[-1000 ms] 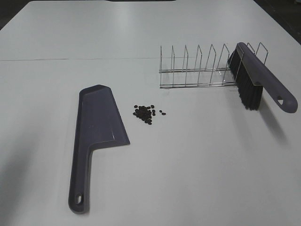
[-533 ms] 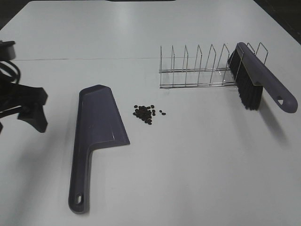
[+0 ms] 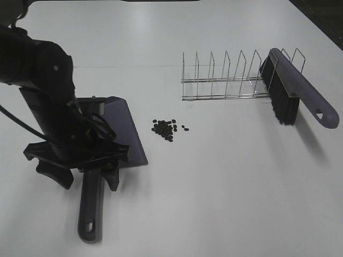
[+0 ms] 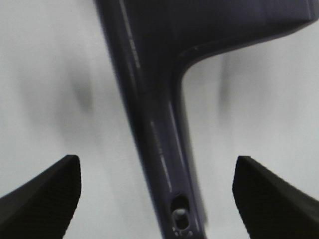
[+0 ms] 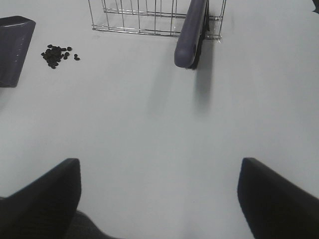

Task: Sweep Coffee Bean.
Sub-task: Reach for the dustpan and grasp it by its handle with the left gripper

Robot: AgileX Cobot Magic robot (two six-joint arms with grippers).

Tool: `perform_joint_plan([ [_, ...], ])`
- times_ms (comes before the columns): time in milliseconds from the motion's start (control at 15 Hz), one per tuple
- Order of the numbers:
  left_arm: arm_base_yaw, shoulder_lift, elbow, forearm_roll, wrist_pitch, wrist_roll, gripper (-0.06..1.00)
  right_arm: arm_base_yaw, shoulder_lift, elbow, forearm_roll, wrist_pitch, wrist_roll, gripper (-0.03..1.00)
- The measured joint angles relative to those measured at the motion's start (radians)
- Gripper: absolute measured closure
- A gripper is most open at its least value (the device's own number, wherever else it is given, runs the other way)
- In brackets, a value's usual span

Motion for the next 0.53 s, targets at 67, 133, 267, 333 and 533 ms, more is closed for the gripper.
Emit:
perform_joint_plan([
  [67,-0.004,0.013,0.000,-0.006,-0.001,0.000,0.18,0.000,0.000,0.000,0.000,0.000,0.000,0.22],
  [133,-0.005,0.034,0.000,-0.012,-0.001,-0.004,0.18,0.000,0.000,0.000,0.000,0.000,0.000,0.22],
  [267,-0.005,0.061,0.000,-0.012,-0.007,-0.008,0.18,0.000,0.000,0.000,0.000,0.000,0.000,0.22],
  [333,-0.005,0.068,0.000,-0.012,-0.019,-0.012,0.18,0.000,0.000,0.000,0.000,0.000,0.000,0.22],
  [533,-0.005,0.077,0.000,-0.011,-0.031,-0.015,0.26,0.000,0.000,0.000,0.000,0.000,0.000,0.22],
])
